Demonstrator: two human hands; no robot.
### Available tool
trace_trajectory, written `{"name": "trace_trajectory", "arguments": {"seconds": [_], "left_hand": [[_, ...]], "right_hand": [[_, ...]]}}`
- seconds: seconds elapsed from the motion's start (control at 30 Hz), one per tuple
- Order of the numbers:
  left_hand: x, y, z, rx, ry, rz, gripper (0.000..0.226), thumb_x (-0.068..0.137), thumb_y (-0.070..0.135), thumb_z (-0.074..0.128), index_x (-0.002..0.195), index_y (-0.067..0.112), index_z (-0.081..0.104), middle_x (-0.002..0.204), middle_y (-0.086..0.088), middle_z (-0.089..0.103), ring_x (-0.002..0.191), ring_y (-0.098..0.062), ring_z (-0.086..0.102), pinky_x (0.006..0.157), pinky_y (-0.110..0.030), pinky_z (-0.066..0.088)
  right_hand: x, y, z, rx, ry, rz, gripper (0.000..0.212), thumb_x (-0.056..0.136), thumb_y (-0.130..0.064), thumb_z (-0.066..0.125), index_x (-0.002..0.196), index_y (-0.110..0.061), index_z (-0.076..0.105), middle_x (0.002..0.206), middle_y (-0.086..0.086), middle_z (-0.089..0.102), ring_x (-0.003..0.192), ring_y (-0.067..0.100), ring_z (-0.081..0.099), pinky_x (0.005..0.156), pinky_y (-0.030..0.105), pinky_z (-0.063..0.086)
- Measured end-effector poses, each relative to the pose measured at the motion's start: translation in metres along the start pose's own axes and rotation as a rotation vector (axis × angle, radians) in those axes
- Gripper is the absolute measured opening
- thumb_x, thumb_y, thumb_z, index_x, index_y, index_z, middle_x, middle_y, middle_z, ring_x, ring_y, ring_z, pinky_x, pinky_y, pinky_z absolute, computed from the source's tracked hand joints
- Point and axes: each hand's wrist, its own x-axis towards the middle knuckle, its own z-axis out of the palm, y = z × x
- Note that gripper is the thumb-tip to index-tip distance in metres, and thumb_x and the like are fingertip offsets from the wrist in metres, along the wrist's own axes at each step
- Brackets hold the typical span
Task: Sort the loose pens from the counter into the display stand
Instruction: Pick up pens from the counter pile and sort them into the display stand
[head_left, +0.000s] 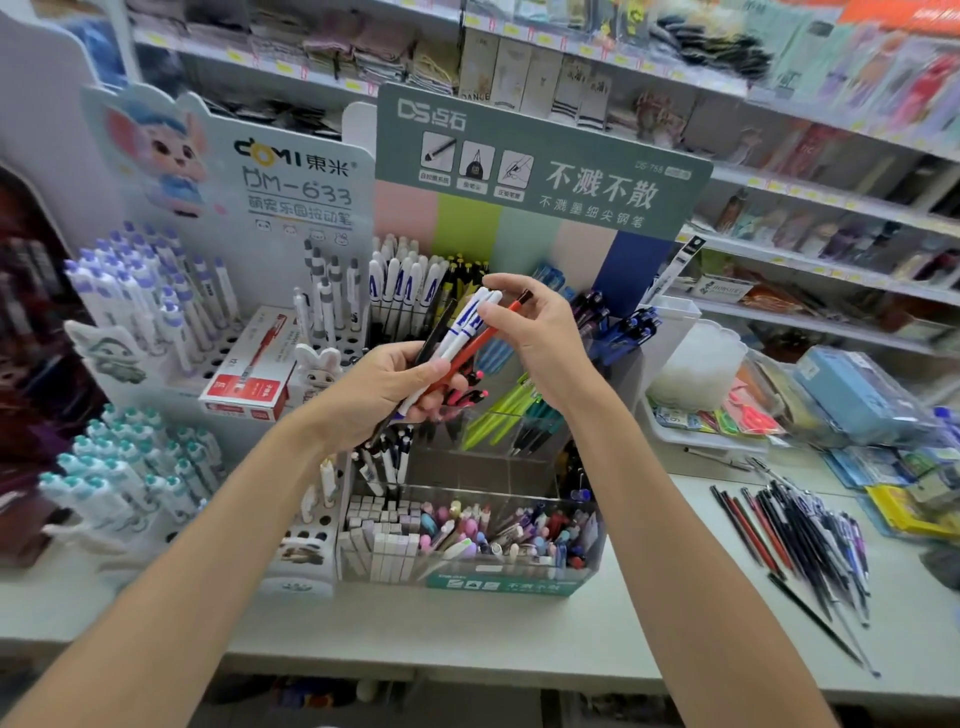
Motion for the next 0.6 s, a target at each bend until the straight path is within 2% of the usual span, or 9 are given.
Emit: {"name": "trace_trajectory", "arguments": {"seconds": [0.07, 0.17, 0.27, 0.33, 0.47, 0.6], "left_hand": [[-0.002, 0.002, -0.004, 0.033, 0.039, 0.005, 0.038, 0.089, 0.026, 0.057, 0.121, 0.006, 0.057, 0.079, -0.002, 0.064, 0.054, -0.006, 0.042, 0.044, -0.014, 0.032], [-0.007, 0.004, -0.011, 0.128, 0.112, 0.005, 0.030, 0.089, 0.030, 0.057, 0.108, 0.007, 0.059, 0.070, 0.001, 0.058, 0.049, -0.004, 0.037, 0.042, -0.014, 0.027], [-0.014, 0.004, -0.015, 0.121, 0.094, -0.013, 0.032, 0.088, 0.037, 0.055, 0.105, 0.010, 0.059, 0.067, 0.005, 0.052, 0.050, -0.004, 0.033, 0.044, -0.013, 0.026], [-0.018, 0.006, -0.019, 0.128, 0.056, -0.007, 0.035, 0.088, 0.039, 0.056, 0.107, 0.010, 0.058, 0.068, 0.006, 0.049, 0.051, -0.004, 0.030, 0.045, -0.013, 0.026], [-0.024, 0.015, -0.032, 0.218, 0.057, 0.000, 0.034, 0.090, 0.034, 0.057, 0.111, 0.007, 0.053, 0.066, 0.007, 0.039, 0.052, -0.006, 0.025, 0.045, -0.017, 0.022], [-0.030, 0.010, -0.053, 0.155, 0.271, -0.007, 0.021, 0.103, 0.022, 0.045, 0.110, 0.008, 0.059, 0.065, 0.005, 0.044, 0.048, -0.005, 0.030, 0.042, -0.014, 0.023]], "right_hand": [[0.002, 0.000, 0.007, 0.002, -0.004, -0.011, 0.027, 0.083, -0.011, 0.072, 0.107, -0.024, 0.071, 0.089, 0.006, 0.066, 0.083, 0.023, 0.059, 0.092, 0.050, 0.054], [0.005, -0.008, 0.015, -0.100, -0.128, -0.050, 0.028, 0.085, -0.018, 0.074, 0.113, -0.023, 0.071, 0.081, -0.003, 0.062, 0.079, 0.016, 0.057, 0.088, 0.040, 0.051], [0.012, -0.021, 0.017, -0.153, -0.168, -0.099, 0.023, 0.088, -0.012, 0.072, 0.111, -0.010, 0.073, 0.071, -0.005, 0.057, 0.072, 0.011, 0.055, 0.079, 0.032, 0.049], [0.019, -0.028, 0.018, -0.136, -0.139, -0.103, 0.021, 0.088, -0.007, 0.070, 0.108, -0.005, 0.072, 0.068, -0.005, 0.056, 0.067, 0.008, 0.056, 0.074, 0.026, 0.051], [0.028, -0.033, 0.023, -0.128, -0.038, -0.168, 0.015, 0.090, -0.010, 0.069, 0.103, -0.016, 0.073, 0.075, -0.007, 0.060, 0.071, 0.011, 0.057, 0.074, 0.028, 0.053], [0.043, -0.039, 0.010, 0.017, 0.253, -0.178, 0.012, 0.093, -0.004, 0.062, 0.103, -0.008, 0.067, 0.080, 0.003, 0.060, 0.069, 0.010, 0.060, 0.068, 0.022, 0.056]]}}
